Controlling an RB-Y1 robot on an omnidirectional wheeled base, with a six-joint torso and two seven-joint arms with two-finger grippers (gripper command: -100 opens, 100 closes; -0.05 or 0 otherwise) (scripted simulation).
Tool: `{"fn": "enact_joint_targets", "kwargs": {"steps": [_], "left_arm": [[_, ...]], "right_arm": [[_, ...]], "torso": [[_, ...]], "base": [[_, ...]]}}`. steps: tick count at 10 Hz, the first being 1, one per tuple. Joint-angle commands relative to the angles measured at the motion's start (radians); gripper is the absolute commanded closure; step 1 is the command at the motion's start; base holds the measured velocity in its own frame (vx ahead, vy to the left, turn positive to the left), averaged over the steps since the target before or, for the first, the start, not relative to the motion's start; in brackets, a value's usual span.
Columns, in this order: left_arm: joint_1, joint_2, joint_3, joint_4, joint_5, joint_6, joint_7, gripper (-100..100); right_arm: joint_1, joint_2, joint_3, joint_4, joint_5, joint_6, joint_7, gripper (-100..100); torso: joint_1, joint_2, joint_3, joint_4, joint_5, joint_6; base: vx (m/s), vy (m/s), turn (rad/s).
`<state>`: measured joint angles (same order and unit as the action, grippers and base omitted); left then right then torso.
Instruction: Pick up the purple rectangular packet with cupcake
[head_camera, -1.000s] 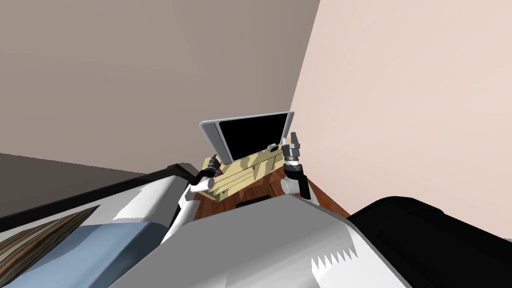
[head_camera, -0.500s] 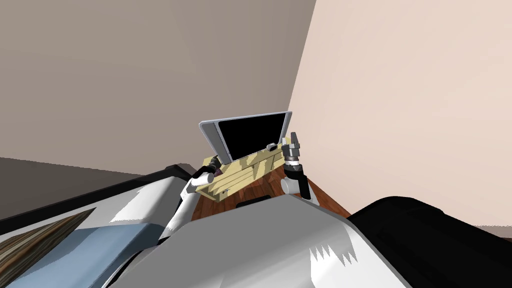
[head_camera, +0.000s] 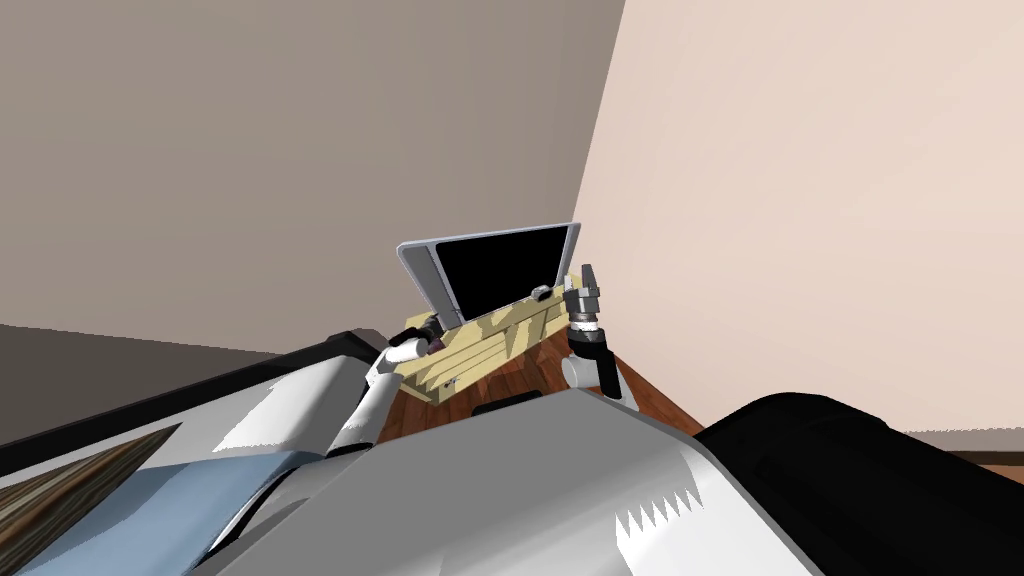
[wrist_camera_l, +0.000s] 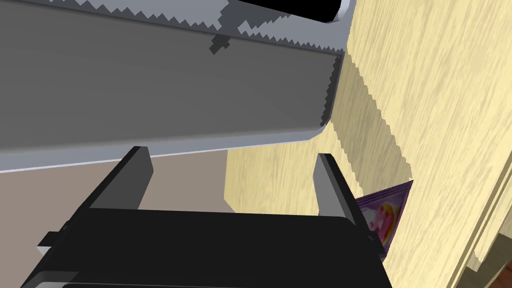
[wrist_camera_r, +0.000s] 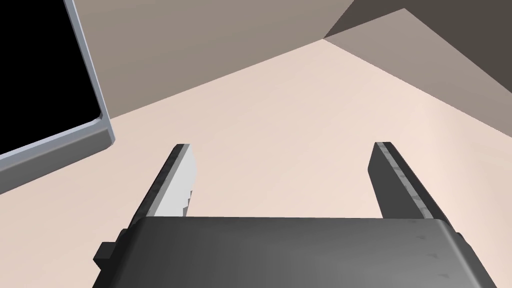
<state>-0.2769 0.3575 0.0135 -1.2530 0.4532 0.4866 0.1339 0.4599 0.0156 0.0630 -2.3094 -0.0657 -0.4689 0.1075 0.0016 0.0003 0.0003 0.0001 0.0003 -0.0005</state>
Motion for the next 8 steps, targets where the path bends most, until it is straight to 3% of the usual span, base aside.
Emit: {"fn": "enact_joint_targets", "kwargs": {"steps": [1,2,3,5,6,7,8], "left_arm": [[-0.043,0.008,0.002,0.050,0.009,0.050,0.009,-100],[-0.043,0.008,0.002,0.073,0.009,0.077,0.009,-100],[-0.087,0.019,0.000,0.112,0.023,0.104,0.013,-100],[-0.087,0.019,0.000,0.137,0.023,0.132,0.013,-100],[-0.131,0.031,-0.002,0.169,0.035,0.184,0.018,-100],[-0.131,0.031,-0.002,0.199,0.035,0.184,0.018,-100],[-0.175,0.041,-0.005,0.235,0.046,0.223,0.023,-100]], "right_arm": [[0.000,0.000,0.000,0.000,0.000,0.000,0.000,0],[0.000,0.000,0.000,0.000,0.000,0.000,0.000,0],[0.000,0.000,0.000,0.000,0.000,0.000,0.000,0],[0.000,0.000,0.000,0.000,0.000,0.000,0.000,0],[0.000,0.000,0.000,0.000,0.000,0.000,0.000,0],[0.000,0.000,0.000,0.000,0.000,0.000,0.000,0],[0.000,0.000,0.000,0.000,0.000,0.000,0.000,0]], "torso": [[0.000,0.000,0.000,0.000,0.000,0.000],[0.000,0.000,0.000,0.000,0.000,0.000],[0.000,0.000,0.000,0.000,0.000,0.000],[0.001,0.000,0.000,0.000,0.000,0.000],[0.000,0.000,0.000,0.000,0.000,0.000],[0.000,0.000,0.000,0.000,0.000,0.000],[0.000,0.000,0.000,0.000,0.000,0.000]], "base": [[-0.015,0.031,-0.072],[-0.010,0.031,-0.036],[-0.011,0.042,-0.072],[-0.004,0.023,-0.015],[-0.007,0.017,-0.078],[-0.005,0.027,-0.046],[0.000,0.044,-0.062]]}}
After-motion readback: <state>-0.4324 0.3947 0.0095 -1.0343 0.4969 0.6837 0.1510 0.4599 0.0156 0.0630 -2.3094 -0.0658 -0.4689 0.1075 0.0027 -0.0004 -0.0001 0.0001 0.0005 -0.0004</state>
